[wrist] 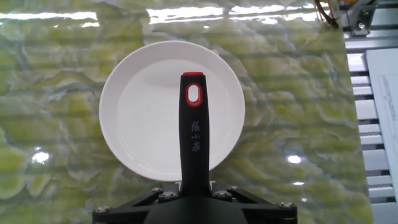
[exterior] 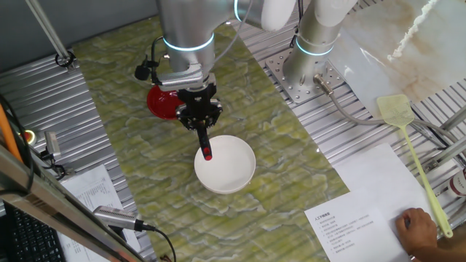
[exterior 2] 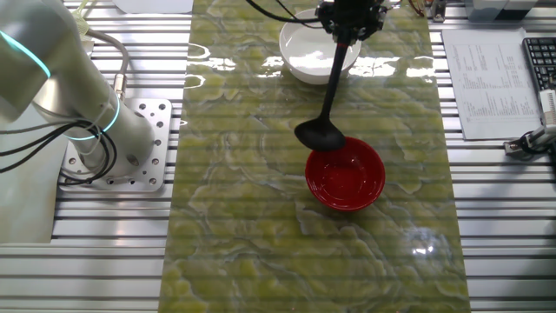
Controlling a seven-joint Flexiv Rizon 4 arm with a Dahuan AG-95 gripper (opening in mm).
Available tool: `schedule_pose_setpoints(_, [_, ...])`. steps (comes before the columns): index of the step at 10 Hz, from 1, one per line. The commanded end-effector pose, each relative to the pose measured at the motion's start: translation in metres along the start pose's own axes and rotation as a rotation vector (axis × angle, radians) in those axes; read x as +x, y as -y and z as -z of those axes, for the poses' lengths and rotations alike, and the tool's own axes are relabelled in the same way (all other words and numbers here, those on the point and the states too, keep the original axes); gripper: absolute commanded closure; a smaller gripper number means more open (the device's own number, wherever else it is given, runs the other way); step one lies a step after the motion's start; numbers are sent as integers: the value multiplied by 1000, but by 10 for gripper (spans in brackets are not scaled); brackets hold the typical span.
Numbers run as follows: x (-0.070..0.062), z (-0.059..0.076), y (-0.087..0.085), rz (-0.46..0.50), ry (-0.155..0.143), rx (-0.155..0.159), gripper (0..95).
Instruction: Scoop water with a large spoon from one bowl to another
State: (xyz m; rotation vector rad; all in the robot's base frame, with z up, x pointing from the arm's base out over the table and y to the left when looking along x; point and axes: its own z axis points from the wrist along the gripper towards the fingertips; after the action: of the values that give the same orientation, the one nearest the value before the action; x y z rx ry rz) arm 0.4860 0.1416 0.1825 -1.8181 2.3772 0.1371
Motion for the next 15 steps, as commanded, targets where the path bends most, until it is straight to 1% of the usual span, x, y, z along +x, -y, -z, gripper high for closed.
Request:
schedule_pose_setpoints(1, [0, 0, 0, 173, -41, 13, 950])
schedule_pose_setpoints(2, [0, 0, 0, 249, -54, 15, 950])
schedule_pose_setpoints(3, [0, 0, 0, 282, -63, 17, 950])
schedule_pose_setpoints(4, [0, 0, 0, 310, -60, 21, 950])
schedule_pose_setpoints(6, [3, 1, -1, 327, -27, 33, 950])
schedule_pose_setpoints(7, [2, 0, -1, 312, -8, 37, 950])
schedule_pose_setpoints(8, [-3, -3, -4, 290, 16, 38, 950])
schedule_pose_setpoints(10, [-20, -5, -13, 248, 21, 48, 950])
schedule_pose_setpoints(11, [-30, -5, -19, 246, 31, 48, 950])
schedule_pose_setpoints(12, [-33, -5, -22, 244, 36, 48, 950])
schedule_pose_setpoints(13, [-48, -2, -33, 221, 49, 44, 950])
schedule_pose_setpoints(14, [-54, -1, -37, 212, 48, 44, 950])
schedule_pose_setpoints(15, [-64, 1, -43, 211, 42, 43, 950])
